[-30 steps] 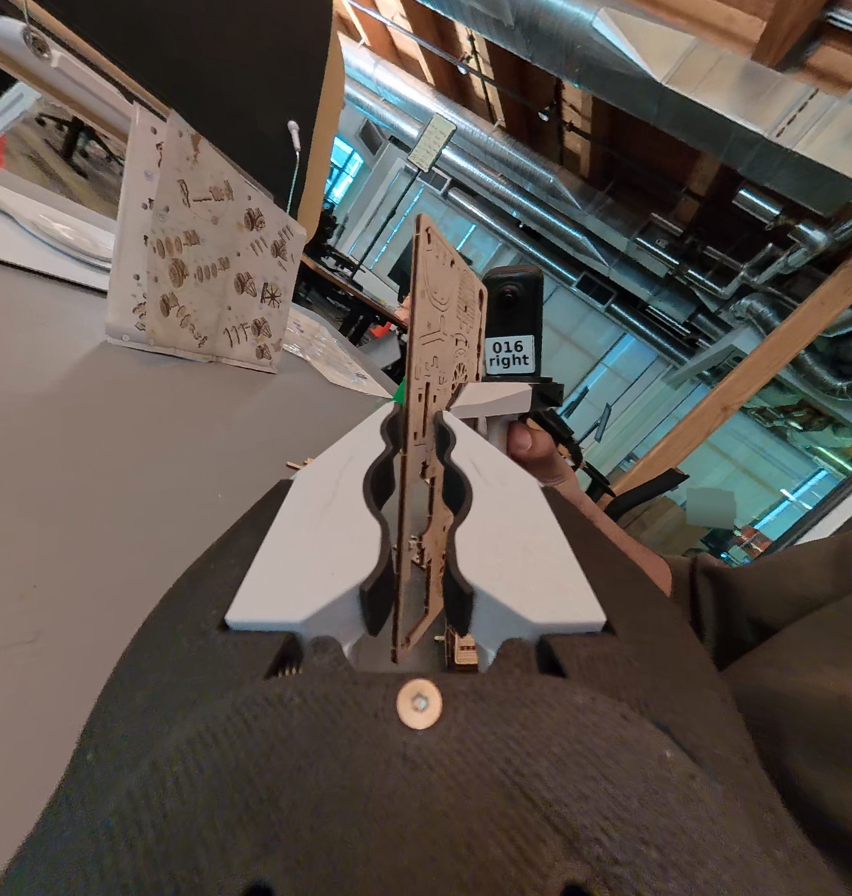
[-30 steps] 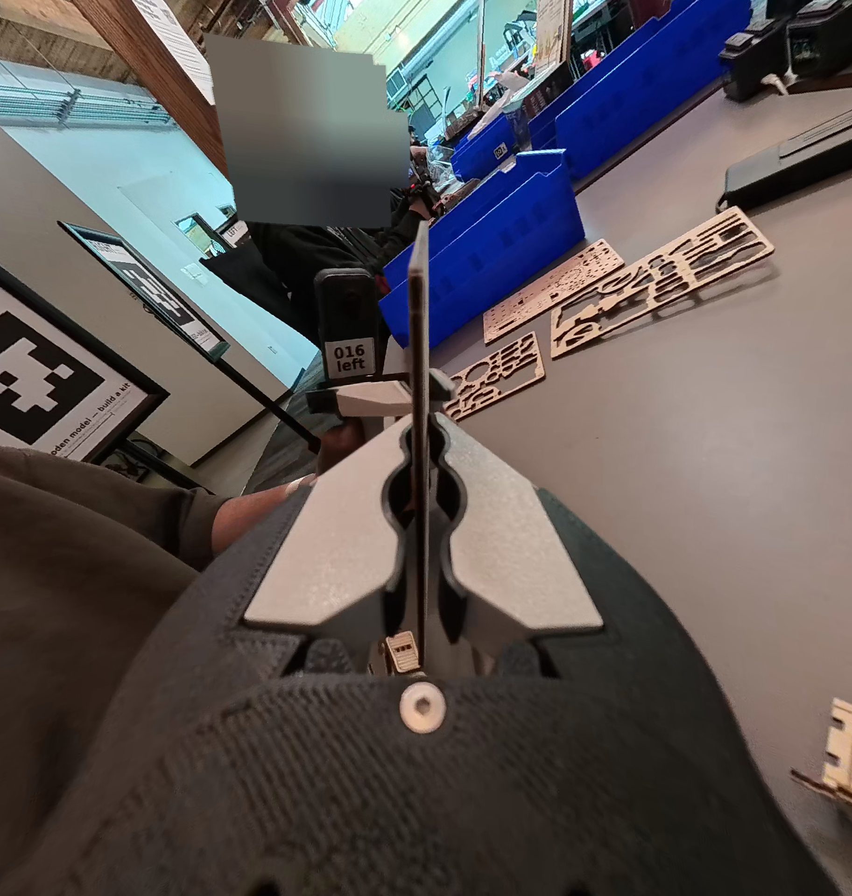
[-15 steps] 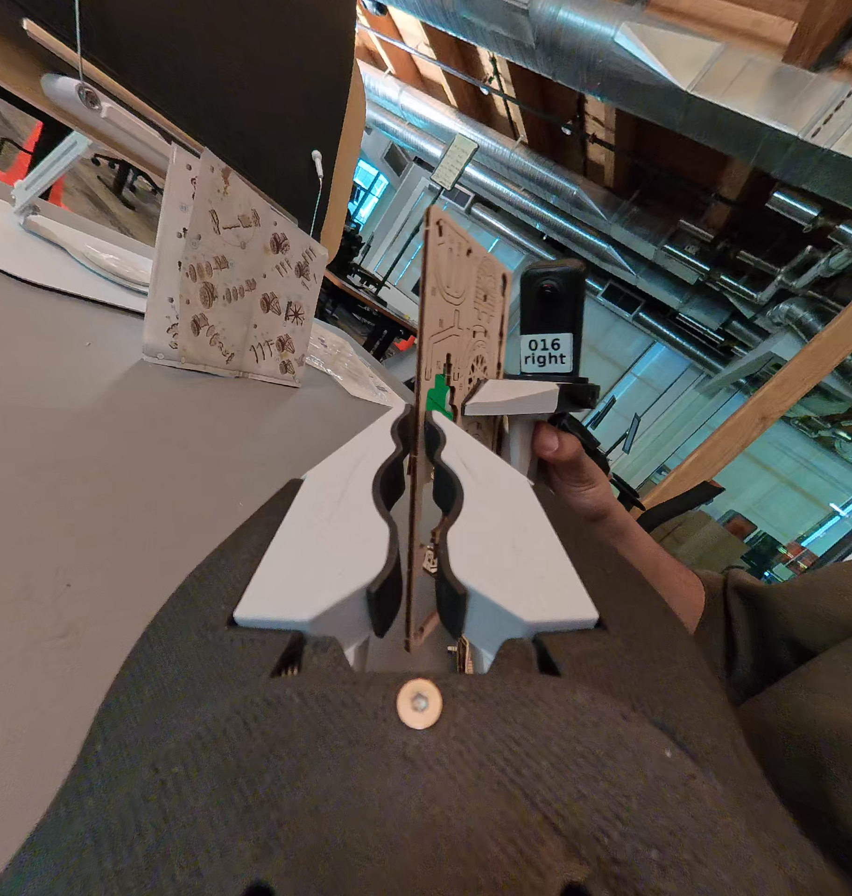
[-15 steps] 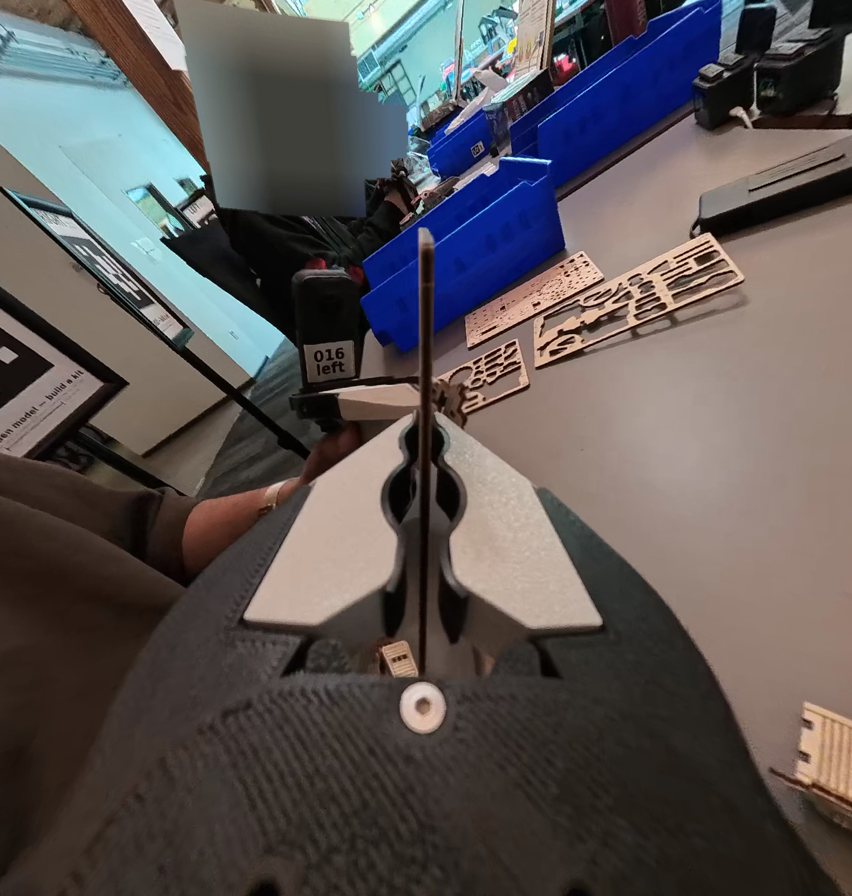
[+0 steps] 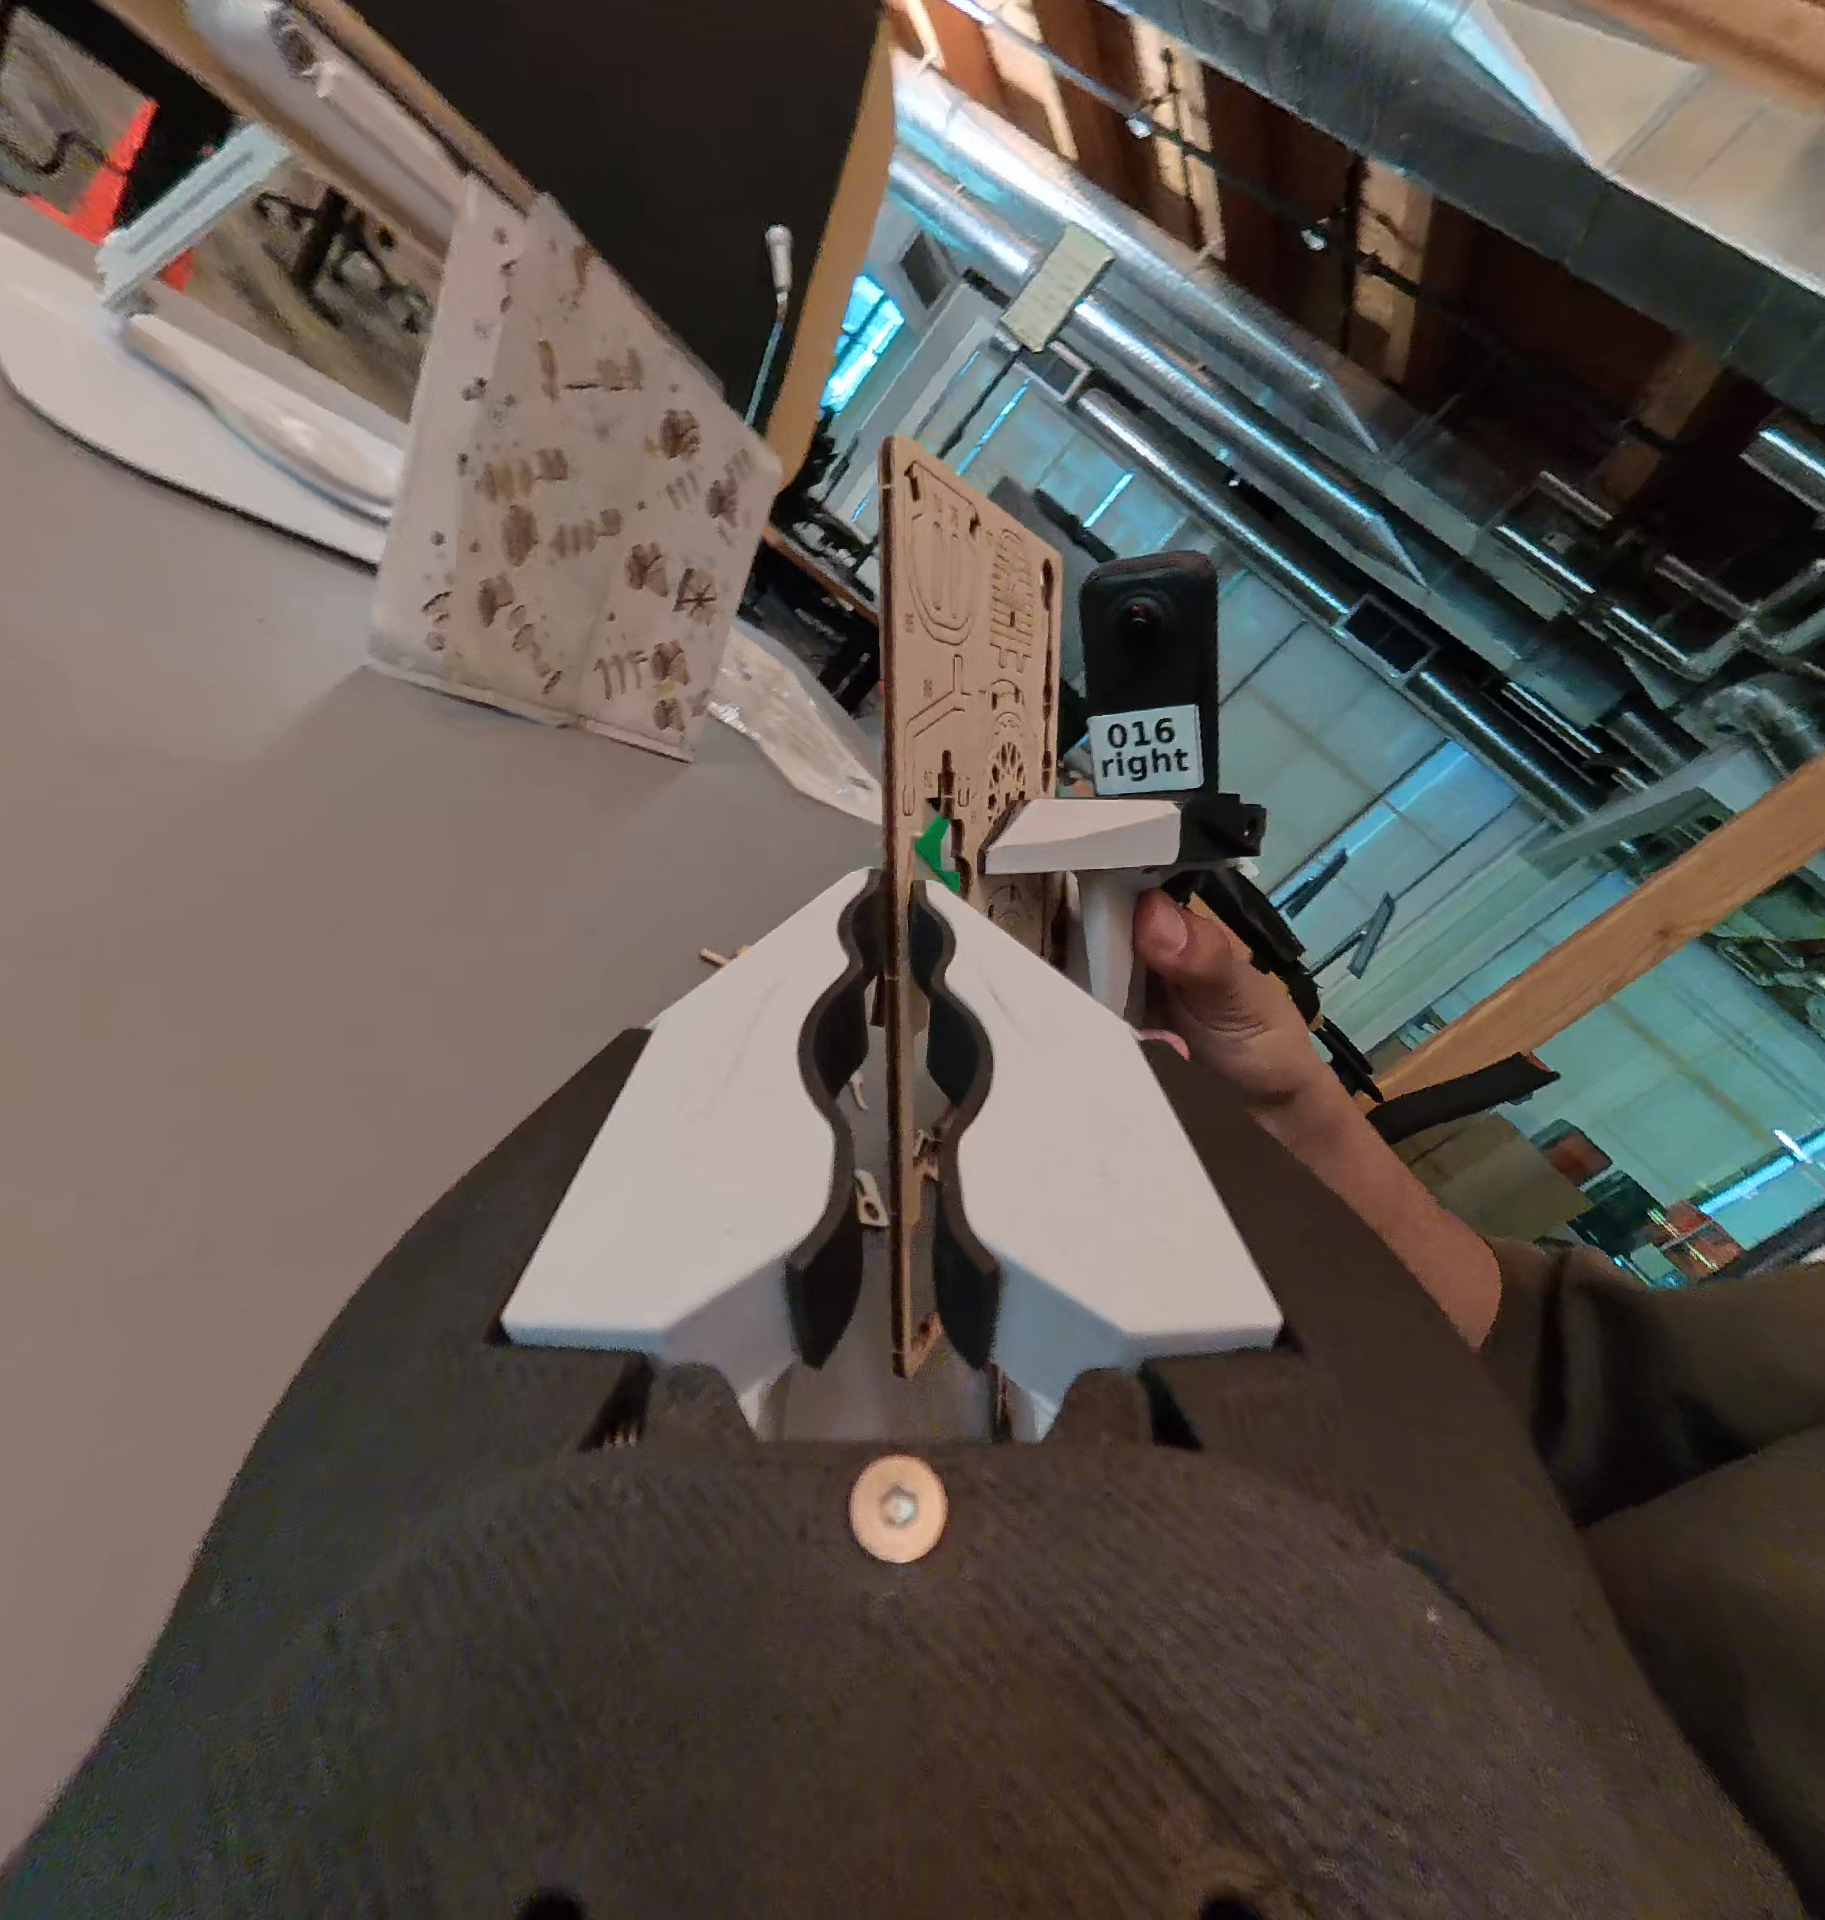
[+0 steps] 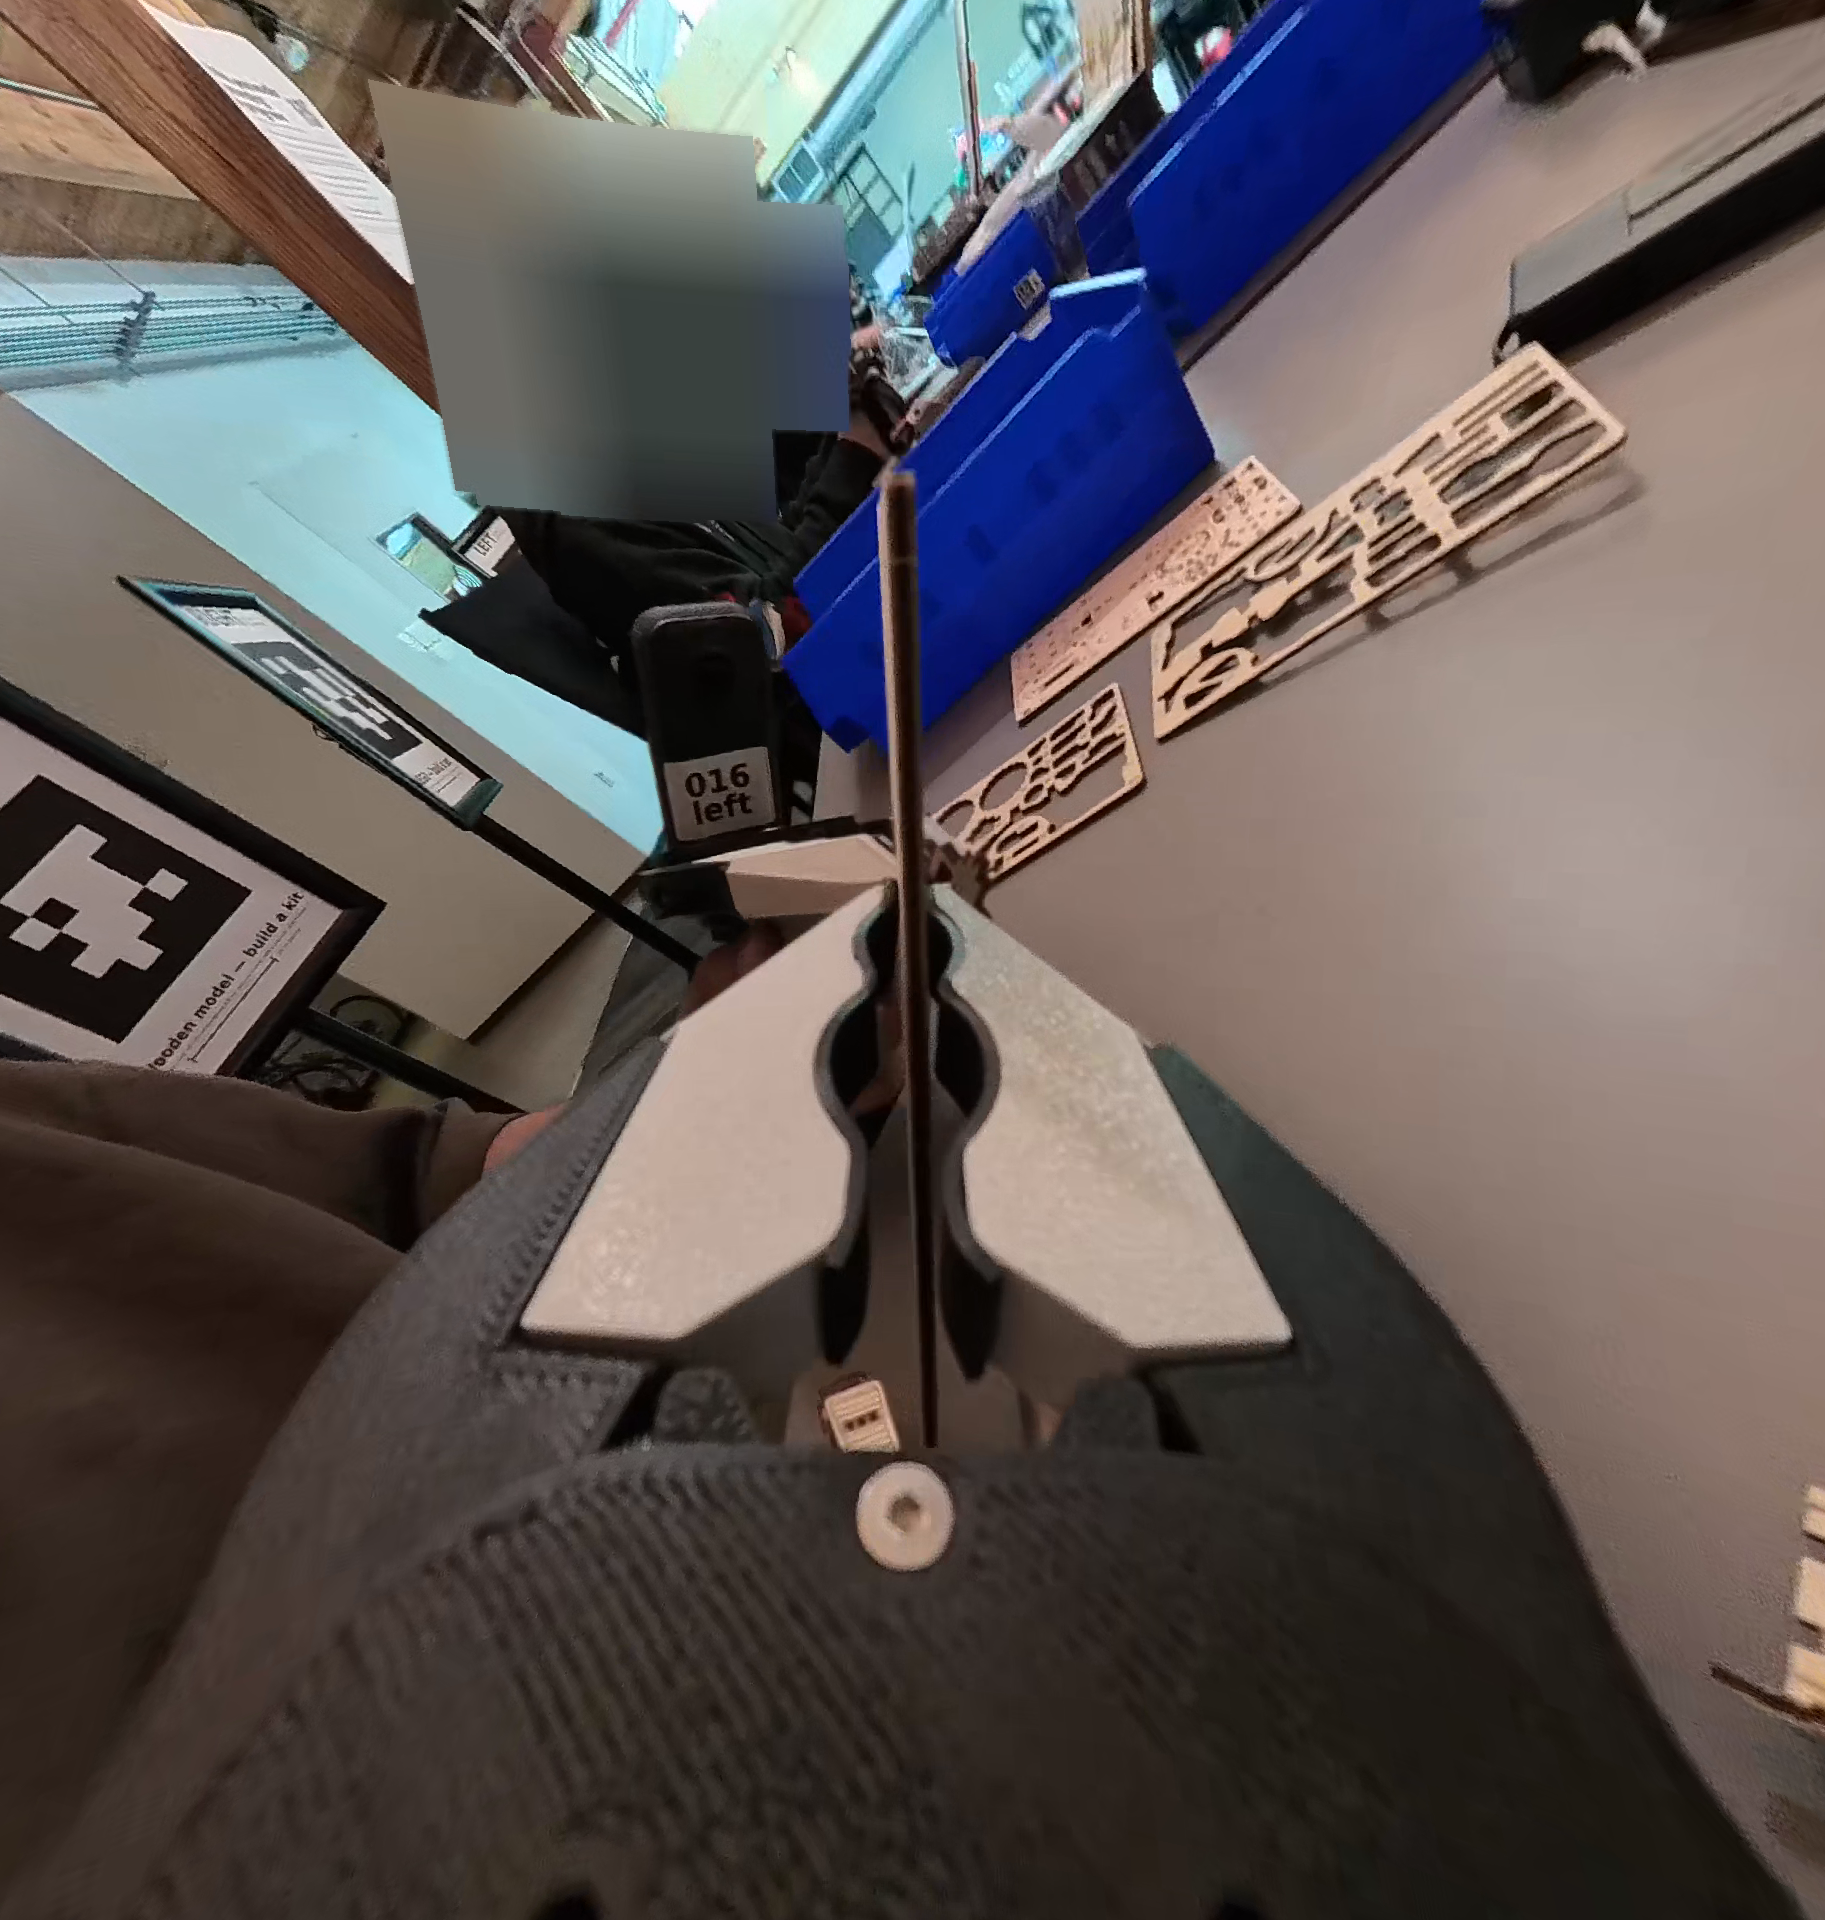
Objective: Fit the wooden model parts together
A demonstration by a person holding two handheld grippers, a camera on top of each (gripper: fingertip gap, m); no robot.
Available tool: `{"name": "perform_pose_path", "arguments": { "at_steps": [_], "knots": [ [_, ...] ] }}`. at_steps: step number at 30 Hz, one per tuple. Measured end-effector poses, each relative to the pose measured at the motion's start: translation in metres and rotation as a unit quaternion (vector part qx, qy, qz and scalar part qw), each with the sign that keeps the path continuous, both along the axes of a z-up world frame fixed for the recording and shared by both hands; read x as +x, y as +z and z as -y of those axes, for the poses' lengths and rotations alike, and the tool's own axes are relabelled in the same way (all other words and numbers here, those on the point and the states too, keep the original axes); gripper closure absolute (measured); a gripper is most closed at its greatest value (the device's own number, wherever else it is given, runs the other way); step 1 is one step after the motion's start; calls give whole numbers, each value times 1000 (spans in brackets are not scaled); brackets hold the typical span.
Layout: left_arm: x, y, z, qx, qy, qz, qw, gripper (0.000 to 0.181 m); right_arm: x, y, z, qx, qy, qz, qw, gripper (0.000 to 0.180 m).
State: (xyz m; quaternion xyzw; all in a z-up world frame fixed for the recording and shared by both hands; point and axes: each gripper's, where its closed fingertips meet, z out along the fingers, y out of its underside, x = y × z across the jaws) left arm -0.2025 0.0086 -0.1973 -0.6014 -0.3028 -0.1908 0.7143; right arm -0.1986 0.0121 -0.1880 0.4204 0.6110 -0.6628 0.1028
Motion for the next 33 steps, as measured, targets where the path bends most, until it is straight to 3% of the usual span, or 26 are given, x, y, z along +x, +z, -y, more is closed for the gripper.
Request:
{"name": "perform_pose_path", "arguments": {
  "at_steps": [6, 11, 15, 22, 33],
  "knots": [
    [-22, -39, 8, -85, 45, 71, 993, 177, -20, -32, 8, 34, 19, 76, 996, 177],
    [-28, -52, 12, -91, 44, 119, 988, 167, -27, -45, 5, 27, 11, 103, 994, 177],
    [-36, -49, 18, -74, 64, 131, 987, 152, -37, -46, -7, 14, -18, 114, 993, 177],
    [-57, -35, 43, -40, 136, 108, 984, 150, -88, -35, -36, -89, -118, 181, 972, 178],
    [-60, -36, 46, -40, 138, 102, 984, 150, -156, -83, -10, 43, -169, 220, 960, 171]
  ]
}}
